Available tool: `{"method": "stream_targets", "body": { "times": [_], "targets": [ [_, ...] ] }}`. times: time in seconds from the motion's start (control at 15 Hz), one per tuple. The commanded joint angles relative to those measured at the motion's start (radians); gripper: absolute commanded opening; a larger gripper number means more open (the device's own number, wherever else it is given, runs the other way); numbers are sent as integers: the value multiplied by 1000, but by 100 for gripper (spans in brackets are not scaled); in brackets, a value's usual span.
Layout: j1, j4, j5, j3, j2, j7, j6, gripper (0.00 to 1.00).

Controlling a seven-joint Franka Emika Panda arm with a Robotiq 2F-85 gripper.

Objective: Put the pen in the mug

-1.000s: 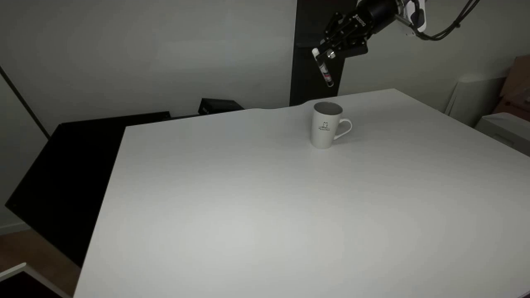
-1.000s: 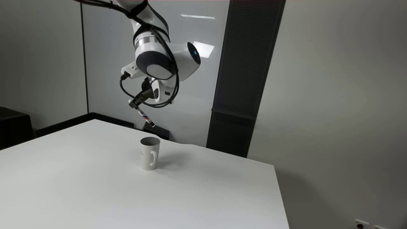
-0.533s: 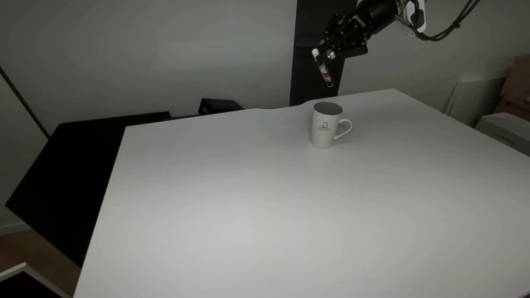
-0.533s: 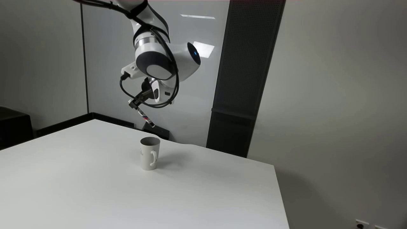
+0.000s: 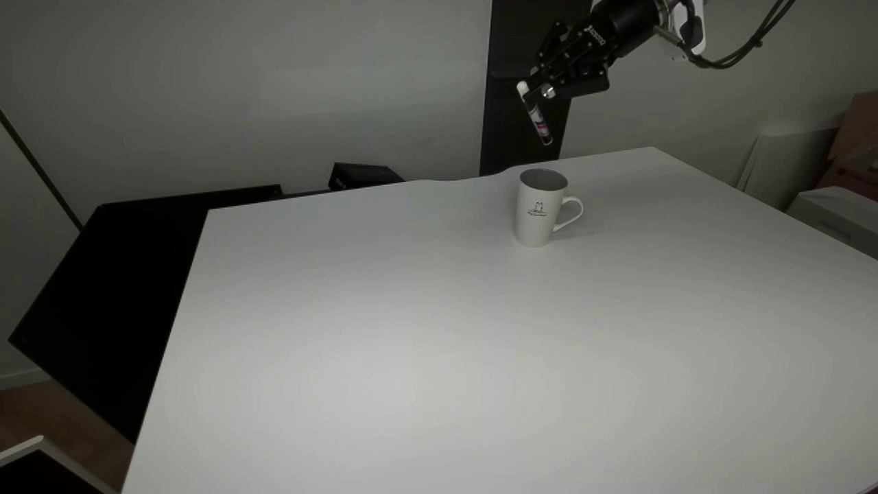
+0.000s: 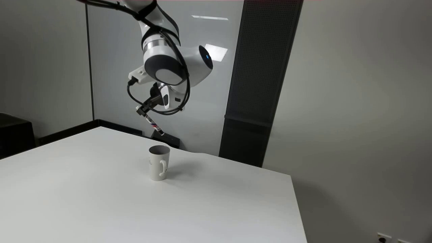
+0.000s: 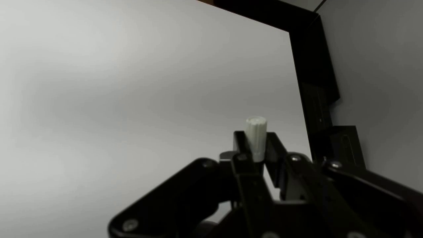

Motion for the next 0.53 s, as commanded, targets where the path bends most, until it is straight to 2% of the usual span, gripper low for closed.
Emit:
{"method": "stream_targets", "body": {
  "times": [0.0, 0.47],
  "targets": [
    [-17, 41, 16, 7, 22, 6, -41, 7],
    [-54, 136, 73, 7, 94, 0, -95, 7]
  ]
}}
